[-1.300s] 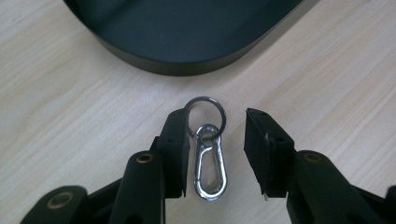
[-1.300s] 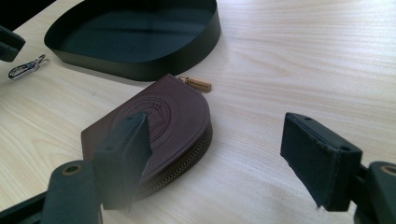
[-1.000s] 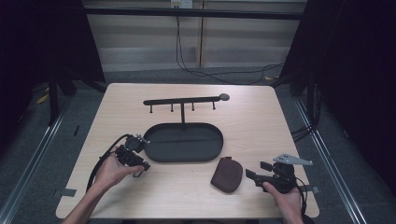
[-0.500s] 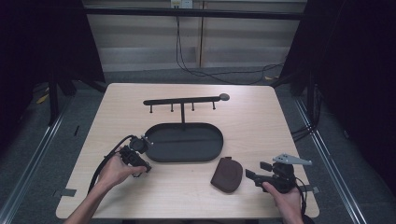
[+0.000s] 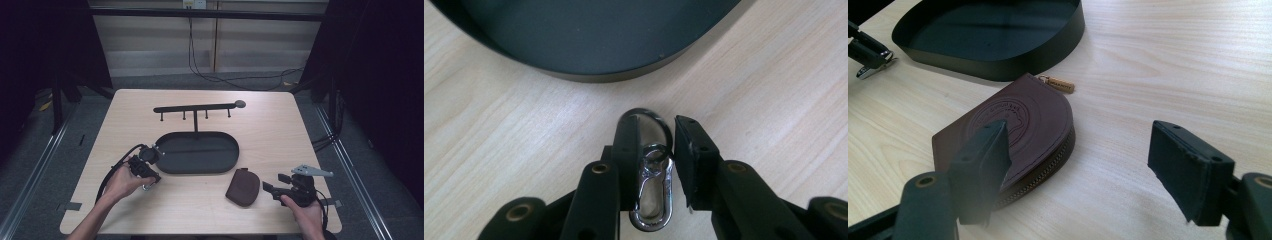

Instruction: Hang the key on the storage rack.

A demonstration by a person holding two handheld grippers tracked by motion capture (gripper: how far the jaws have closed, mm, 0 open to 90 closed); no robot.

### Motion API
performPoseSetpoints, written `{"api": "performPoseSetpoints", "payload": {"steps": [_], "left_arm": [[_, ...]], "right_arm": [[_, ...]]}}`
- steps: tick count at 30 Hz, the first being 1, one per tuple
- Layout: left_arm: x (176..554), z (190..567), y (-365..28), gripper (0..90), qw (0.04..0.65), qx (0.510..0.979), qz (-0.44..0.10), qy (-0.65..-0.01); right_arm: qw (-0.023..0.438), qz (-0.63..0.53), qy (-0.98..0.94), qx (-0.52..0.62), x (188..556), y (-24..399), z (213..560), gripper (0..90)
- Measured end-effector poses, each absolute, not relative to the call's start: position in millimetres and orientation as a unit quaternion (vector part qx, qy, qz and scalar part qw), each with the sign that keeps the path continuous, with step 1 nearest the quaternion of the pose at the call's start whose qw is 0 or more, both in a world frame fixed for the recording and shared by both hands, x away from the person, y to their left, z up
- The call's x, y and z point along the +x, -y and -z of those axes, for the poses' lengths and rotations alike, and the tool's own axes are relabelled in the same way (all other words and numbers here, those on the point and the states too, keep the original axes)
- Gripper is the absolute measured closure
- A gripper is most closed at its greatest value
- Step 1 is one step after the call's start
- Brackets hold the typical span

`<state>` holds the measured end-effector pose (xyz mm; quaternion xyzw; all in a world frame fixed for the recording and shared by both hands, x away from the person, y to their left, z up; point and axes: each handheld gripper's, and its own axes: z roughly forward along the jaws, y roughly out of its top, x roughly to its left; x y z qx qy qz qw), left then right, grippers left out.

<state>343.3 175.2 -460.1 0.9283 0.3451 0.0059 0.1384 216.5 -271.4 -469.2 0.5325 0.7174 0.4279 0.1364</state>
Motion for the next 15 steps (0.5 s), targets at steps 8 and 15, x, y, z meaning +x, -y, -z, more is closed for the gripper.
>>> {"api": "performPoseSetpoints", "payload": {"steps": [8,15], "left_arm": [[341.7,455.7,-178.2,78.5,0.148,0.928,0.006,-0.343],[341.3,448.7,-182.7,86.3,0.141,0.93,0.0,-0.34]], "right_arm": [[0.137,-0.428,-0.717,0.533,216.5,271.4,469.3,24.7],[0.138,-0.429,-0.716,0.533,216.0,271.5,468.9,24.6]]}}
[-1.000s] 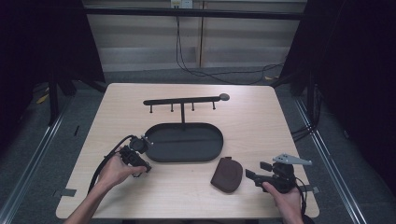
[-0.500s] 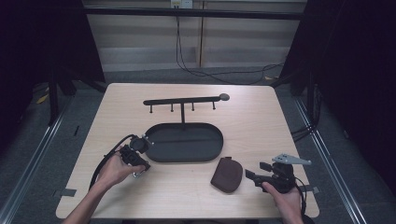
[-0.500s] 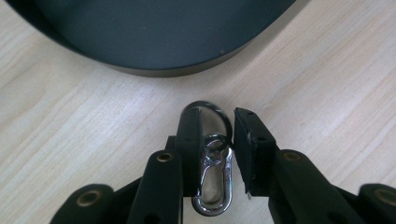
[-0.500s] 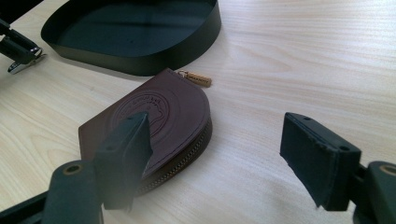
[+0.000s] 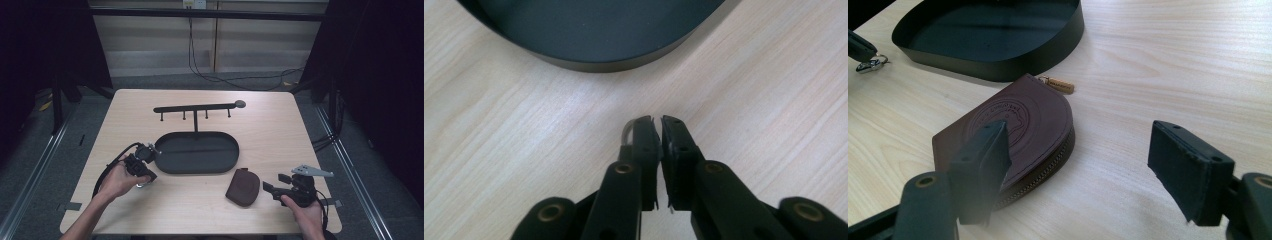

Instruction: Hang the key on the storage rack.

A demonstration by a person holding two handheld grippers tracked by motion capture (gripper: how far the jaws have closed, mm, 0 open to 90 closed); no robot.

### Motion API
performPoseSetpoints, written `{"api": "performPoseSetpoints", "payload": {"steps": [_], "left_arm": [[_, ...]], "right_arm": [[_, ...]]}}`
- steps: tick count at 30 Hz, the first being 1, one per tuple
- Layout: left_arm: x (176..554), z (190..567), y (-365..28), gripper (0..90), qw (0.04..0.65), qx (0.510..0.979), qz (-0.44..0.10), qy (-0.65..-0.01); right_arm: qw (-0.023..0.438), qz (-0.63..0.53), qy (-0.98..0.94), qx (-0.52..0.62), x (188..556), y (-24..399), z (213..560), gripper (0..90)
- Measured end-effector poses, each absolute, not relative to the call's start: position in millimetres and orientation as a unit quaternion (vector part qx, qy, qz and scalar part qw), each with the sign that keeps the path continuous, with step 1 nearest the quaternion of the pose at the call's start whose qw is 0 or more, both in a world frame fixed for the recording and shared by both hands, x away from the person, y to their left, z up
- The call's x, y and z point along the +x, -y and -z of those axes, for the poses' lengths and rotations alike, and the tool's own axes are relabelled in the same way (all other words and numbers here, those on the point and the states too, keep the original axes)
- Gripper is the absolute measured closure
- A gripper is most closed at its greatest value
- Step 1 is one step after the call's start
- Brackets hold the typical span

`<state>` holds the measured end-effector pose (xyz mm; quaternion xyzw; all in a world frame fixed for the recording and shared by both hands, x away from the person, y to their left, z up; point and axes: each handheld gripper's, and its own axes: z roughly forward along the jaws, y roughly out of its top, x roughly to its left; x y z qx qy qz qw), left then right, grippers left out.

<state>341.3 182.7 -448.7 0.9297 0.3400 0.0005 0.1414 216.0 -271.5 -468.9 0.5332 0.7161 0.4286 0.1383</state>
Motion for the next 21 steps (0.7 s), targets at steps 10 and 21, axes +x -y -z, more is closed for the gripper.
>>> {"api": "performPoseSetpoints", "payload": {"steps": [10,21], "left_arm": [[346.4,447.1,-191.9,87.6,0.132,0.926,-0.002,-0.354],[354.2,444.1,-204.7,87.8,0.123,0.92,-0.005,-0.371]], "right_arm": [[0.137,-0.429,-0.717,0.533,216.2,271.2,469.0,24.7],[0.136,-0.428,-0.718,0.532,216.1,271.0,469.1,24.7]]}}
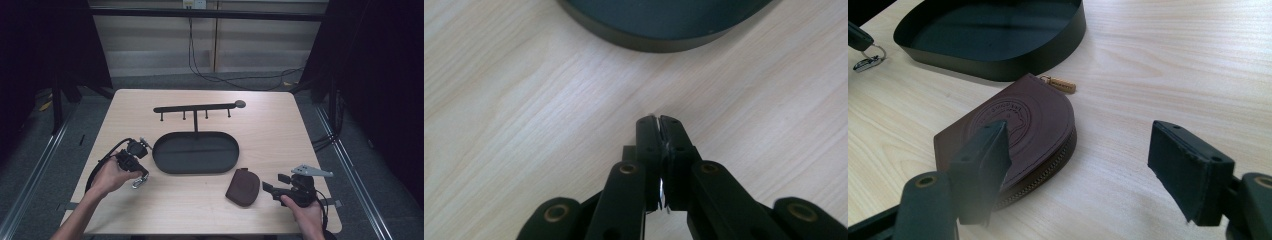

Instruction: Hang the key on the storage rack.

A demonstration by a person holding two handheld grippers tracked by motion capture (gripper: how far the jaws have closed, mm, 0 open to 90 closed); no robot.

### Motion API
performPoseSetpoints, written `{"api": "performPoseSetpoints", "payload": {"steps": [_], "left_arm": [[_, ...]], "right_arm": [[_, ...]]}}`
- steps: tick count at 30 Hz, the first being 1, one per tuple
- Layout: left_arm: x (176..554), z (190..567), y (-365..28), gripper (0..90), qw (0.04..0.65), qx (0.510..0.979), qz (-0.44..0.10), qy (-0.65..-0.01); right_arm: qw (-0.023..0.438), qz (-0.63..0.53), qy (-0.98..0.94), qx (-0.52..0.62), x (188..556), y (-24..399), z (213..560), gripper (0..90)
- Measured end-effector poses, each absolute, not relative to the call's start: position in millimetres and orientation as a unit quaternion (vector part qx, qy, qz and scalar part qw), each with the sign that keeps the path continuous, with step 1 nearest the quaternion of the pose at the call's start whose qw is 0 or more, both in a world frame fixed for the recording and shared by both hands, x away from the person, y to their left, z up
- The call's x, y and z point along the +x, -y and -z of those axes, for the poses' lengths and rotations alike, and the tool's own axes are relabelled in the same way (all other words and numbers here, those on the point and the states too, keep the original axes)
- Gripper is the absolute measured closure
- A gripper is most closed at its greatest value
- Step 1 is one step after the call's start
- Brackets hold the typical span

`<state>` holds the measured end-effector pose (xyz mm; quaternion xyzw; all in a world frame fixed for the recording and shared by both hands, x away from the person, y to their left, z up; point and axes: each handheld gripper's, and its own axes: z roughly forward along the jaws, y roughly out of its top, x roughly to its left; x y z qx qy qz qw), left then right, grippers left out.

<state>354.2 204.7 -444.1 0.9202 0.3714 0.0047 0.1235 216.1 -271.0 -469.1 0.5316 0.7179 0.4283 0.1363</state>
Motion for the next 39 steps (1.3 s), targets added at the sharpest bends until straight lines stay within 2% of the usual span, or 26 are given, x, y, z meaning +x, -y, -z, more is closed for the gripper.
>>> {"api": "performPoseSetpoints", "payload": {"steps": [10,22,33,39], "left_arm": [[353.6,444.5,-206.4,89.2,0.103,0.927,0.001,-0.361],[348.7,422.3,-206.4,89.2,0.092,0.934,0.011,-0.345],[340.4,396.1,-207.8,89.3,0.069,0.944,-0.008,-0.323],[338.2,382.5,-211.8,89.3,0.091,0.942,-0.009,-0.324]], "right_arm": [[0.136,-0.427,-0.719,0.532,216.6,270.6,469.5,24.7],[0.135,-0.427,-0.72,0.53,216.3,270.1,469.4,24.6],[0.134,-0.426,-0.72,0.531,216.4,269.9,469.4,24.8],[0.134,-0.428,-0.721,0.529,216.2,269.7,469.2,24.7]]}}
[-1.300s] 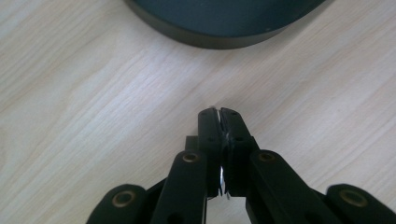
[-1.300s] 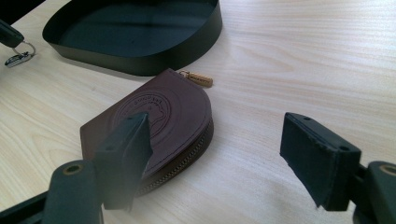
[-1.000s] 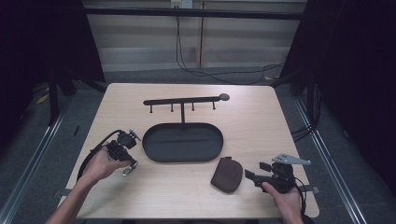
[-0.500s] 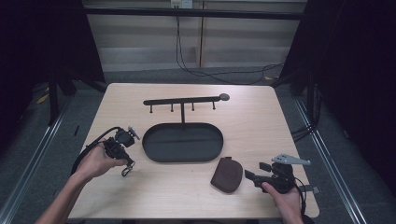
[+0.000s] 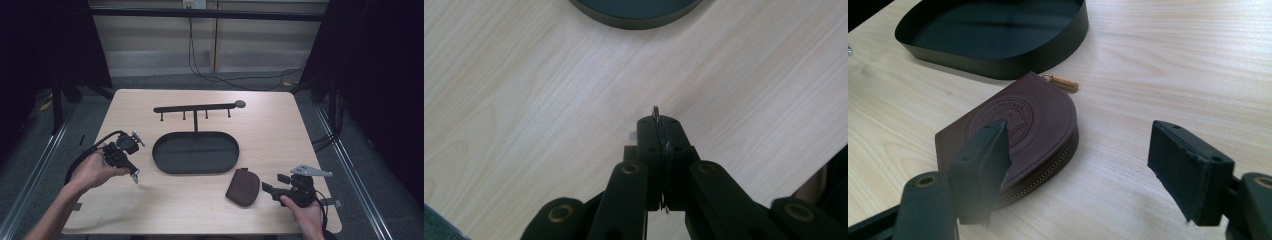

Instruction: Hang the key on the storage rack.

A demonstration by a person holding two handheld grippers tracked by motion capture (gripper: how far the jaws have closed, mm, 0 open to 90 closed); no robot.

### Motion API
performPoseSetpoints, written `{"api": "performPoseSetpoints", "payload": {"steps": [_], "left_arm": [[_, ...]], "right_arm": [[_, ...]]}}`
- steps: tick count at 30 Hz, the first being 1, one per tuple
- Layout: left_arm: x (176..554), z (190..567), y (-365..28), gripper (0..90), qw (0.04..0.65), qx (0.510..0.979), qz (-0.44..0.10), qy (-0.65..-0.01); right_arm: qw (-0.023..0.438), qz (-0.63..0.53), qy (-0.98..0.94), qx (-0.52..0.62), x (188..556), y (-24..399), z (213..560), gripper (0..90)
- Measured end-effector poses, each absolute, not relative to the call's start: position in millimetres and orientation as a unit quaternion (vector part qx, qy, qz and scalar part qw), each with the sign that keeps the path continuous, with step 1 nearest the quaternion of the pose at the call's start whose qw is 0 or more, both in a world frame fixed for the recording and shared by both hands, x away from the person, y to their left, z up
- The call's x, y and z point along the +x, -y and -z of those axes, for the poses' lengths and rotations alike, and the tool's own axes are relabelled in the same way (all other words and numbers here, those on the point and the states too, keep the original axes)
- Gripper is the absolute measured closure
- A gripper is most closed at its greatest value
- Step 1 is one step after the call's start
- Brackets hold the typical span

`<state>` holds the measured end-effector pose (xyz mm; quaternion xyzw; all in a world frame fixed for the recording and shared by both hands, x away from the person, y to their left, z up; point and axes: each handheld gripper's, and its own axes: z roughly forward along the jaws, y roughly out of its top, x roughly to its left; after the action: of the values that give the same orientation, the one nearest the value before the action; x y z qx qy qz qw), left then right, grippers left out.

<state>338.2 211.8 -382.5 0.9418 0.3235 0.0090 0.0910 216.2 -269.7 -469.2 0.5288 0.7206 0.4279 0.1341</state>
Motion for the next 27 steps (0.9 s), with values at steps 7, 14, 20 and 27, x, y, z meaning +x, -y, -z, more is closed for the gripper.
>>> {"api": "performPoseSetpoints", "payload": {"steps": [7,14,20,27], "left_arm": [[338.1,374.5,-207.8,89.3,0.104,0.946,0.007,-0.307],[339.1,364.5,-203.0,89.3,0.105,0.946,-0.001,-0.307],[343.2,353.9,-199.2,89.2,0.112,0.952,0.002,-0.285],[346.1,341.5,-194.7,89.3,0.118,0.95,-0.014,-0.289]], "right_arm": [[0.132,-0.427,-0.722,0.528,216.3,269.4,469.1,24.6],[0.134,-0.428,-0.722,0.527,215.8,269.0,468.9,24.6],[0.133,-0.427,-0.722,0.528,216.1,268.9,469.0,24.3],[0.134,-0.432,-0.722,0.524,215.6,269.2,468.4,23.7]]}}
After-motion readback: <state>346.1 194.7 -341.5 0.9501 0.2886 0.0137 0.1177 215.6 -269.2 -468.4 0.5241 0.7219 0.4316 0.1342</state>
